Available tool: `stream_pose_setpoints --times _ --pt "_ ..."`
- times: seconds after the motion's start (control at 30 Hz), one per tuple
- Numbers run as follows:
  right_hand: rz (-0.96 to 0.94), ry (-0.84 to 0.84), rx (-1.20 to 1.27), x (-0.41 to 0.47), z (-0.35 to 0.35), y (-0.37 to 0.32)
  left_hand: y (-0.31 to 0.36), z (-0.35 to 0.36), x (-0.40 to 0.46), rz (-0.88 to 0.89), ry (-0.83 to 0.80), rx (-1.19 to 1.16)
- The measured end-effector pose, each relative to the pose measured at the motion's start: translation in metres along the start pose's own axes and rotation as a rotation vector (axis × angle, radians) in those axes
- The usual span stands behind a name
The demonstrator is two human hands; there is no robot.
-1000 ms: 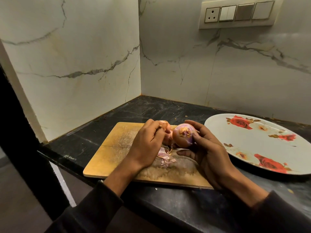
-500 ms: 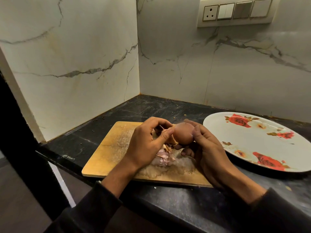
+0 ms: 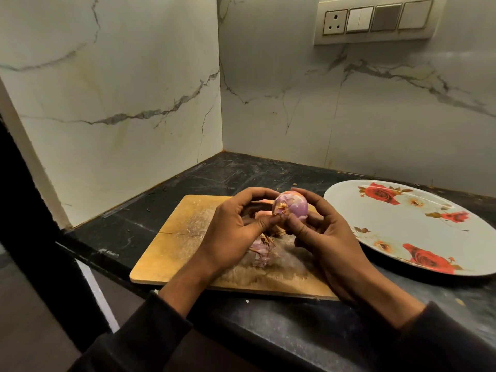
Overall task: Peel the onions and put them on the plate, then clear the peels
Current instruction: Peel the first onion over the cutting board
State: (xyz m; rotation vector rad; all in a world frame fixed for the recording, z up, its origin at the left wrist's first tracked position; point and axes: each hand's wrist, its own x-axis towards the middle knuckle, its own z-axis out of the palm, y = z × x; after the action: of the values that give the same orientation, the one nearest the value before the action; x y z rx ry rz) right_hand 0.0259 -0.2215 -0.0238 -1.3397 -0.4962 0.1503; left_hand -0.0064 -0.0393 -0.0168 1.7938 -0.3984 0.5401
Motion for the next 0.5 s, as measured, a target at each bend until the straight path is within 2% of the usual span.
stream_pose_setpoints --times 0.17,0.5 --pt "-0.067 0.049 -0.101 -0.0007 -0.0016 -0.0006 -0.0027 -0.0015 0.0 -0.047 -0.068 -0.076" --pt "-0.119 -0.017 -0.291 -0.0032 0.0009 -0.001 -0.0044 -0.0016 -0.0016 0.096 0.131 0.127"
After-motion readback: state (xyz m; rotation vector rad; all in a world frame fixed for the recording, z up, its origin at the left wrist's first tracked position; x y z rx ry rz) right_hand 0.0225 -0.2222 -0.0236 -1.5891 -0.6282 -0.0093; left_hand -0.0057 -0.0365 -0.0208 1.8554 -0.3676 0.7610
